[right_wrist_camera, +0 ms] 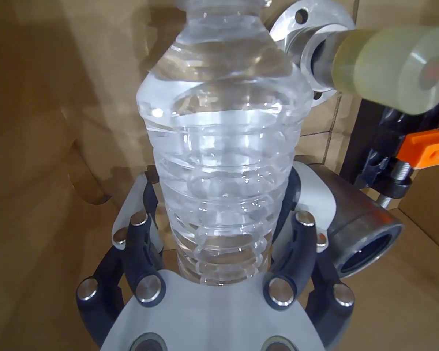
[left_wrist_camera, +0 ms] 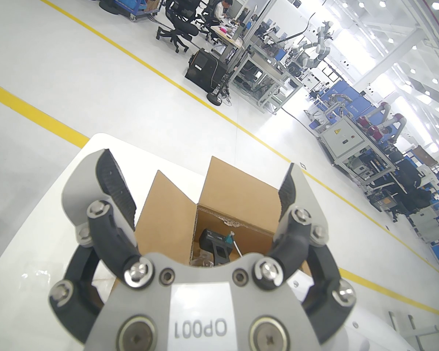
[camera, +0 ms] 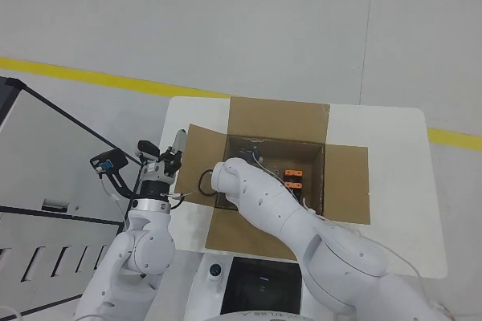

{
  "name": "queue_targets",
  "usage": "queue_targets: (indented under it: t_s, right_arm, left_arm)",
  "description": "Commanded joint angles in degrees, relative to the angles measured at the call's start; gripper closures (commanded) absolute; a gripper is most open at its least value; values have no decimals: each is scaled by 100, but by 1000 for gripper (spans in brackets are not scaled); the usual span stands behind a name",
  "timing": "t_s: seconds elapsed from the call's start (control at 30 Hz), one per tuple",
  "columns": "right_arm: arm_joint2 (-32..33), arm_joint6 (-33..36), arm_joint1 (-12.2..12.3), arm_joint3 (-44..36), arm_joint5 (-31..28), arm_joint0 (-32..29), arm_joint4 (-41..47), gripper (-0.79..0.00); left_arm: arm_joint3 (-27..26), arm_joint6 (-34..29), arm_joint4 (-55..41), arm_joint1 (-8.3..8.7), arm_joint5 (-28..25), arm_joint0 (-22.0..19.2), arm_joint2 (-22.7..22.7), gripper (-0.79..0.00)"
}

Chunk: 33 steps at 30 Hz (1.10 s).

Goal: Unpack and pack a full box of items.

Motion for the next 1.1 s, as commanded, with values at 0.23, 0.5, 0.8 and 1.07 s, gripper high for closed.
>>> queue_targets:
  t_s: [0.23, 0.5, 0.8, 1.07]
  right_arm:
    - [142, -75, -53, 84, 0, -33, -66, 0]
    - [149, 1, -109, 120, 0, -40, -222, 0]
    - [163, -34, -161, -42, 0, -8, -521, 0]
    - [270, 173, -152, -260, 0, 8, -844, 0]
  left_arm:
    - [0, 0, 0, 0, -1, 1, 0, -785]
    - [0, 0, 0, 0, -1, 1, 0, -785]
    - [0, 0, 0, 0, -1, 1, 0, -785]
    - [0, 0, 0, 0, -1, 1, 0, -785]
